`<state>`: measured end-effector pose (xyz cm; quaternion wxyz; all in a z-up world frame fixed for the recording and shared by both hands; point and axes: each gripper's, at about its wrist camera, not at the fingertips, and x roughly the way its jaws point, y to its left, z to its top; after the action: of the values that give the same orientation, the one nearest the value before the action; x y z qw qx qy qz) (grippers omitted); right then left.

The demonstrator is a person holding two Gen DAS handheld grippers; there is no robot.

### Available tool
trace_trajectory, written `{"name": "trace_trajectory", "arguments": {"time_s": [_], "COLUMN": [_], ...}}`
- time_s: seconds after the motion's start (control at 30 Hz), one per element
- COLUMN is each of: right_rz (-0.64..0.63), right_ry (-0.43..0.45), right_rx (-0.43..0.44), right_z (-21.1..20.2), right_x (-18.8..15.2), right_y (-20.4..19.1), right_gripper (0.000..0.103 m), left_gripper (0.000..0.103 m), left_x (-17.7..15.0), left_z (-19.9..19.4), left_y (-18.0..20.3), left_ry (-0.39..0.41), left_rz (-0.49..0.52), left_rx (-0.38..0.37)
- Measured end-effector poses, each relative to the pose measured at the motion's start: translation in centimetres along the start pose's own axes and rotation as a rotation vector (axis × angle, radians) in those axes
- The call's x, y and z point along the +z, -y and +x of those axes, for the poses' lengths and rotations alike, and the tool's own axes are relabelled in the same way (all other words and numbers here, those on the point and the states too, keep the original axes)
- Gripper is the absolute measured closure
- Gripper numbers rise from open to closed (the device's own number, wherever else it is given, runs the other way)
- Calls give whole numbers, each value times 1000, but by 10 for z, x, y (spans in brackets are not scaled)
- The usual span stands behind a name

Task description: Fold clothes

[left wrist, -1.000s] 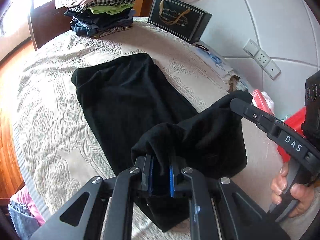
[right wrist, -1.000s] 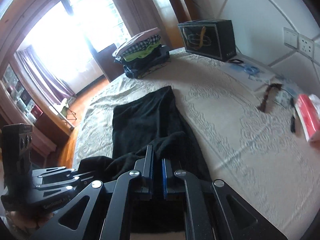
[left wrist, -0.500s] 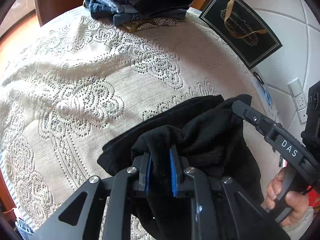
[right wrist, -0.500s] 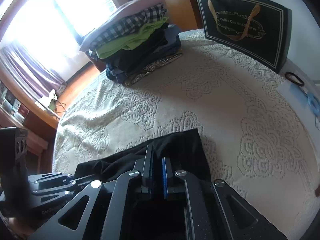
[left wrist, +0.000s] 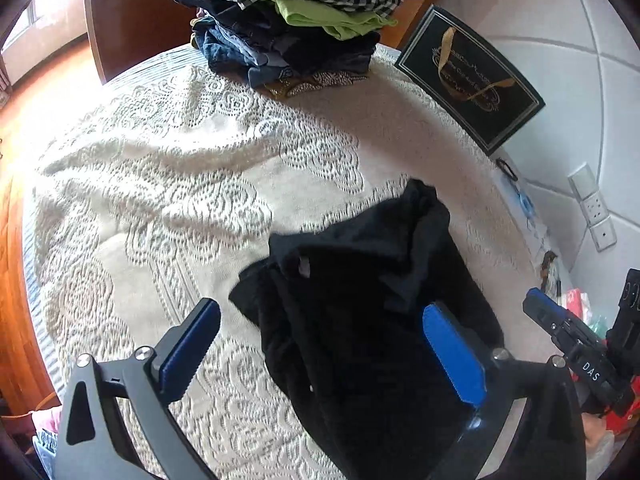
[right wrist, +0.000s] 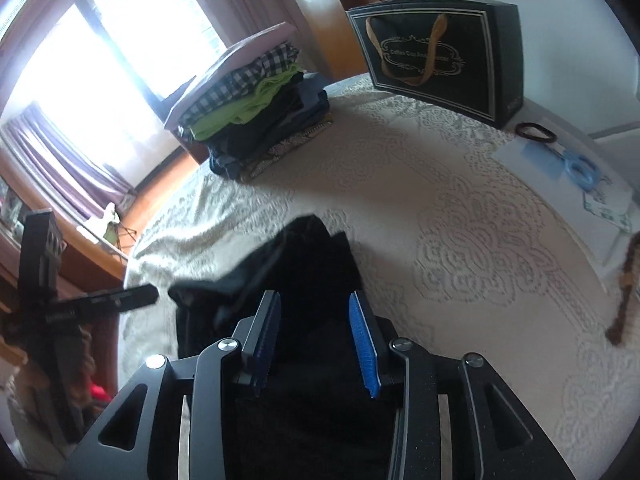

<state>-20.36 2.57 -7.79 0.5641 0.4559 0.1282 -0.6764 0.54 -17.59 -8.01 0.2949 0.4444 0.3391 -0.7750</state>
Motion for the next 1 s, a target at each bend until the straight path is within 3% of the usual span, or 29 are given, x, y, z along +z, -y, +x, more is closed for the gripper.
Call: {"name": "trace_trajectory", "arguments": {"time_s": [0.1,0.23,0.37,0.43,0.6,0.63,0.8,0.9,1.0], "right_rz": [-56,-63,-63,-41,67,72,37,30,42], "right_ry": [-47,-107,-180,-230,-177,-173,-178,-96,-18], "right_rx": [-63,-12,7,-8,61,63,16,-51,-63], "right_z": [-21,-33,-20,-6,-7,-8,-10,-28,-46], "right_x": [-38,-71,-98,-109,-116,-117,-116,-109,-106], "right_y": [15,21,19,25,42,42,35,34,38], "right_gripper": [67,74,74,74,75,75,75,74,69], "left_gripper": [0,0,0,0,0,0,0,0,0], "left_x": [-31,-59,-41,-8,73,82,99,75,22], "left_z": [3,21,61,80,120,123,88,56,35], "left_y": [29,77,109,108,71,62,32,24,36], "left_ry": [-17,-82,-107,-90,-20,-19,57,41,3], "left_rz": [64,213,340,330,293,280,177,125,128], "left_rx": [-7,-92,-84,-32,241,264,267,190,123]}}
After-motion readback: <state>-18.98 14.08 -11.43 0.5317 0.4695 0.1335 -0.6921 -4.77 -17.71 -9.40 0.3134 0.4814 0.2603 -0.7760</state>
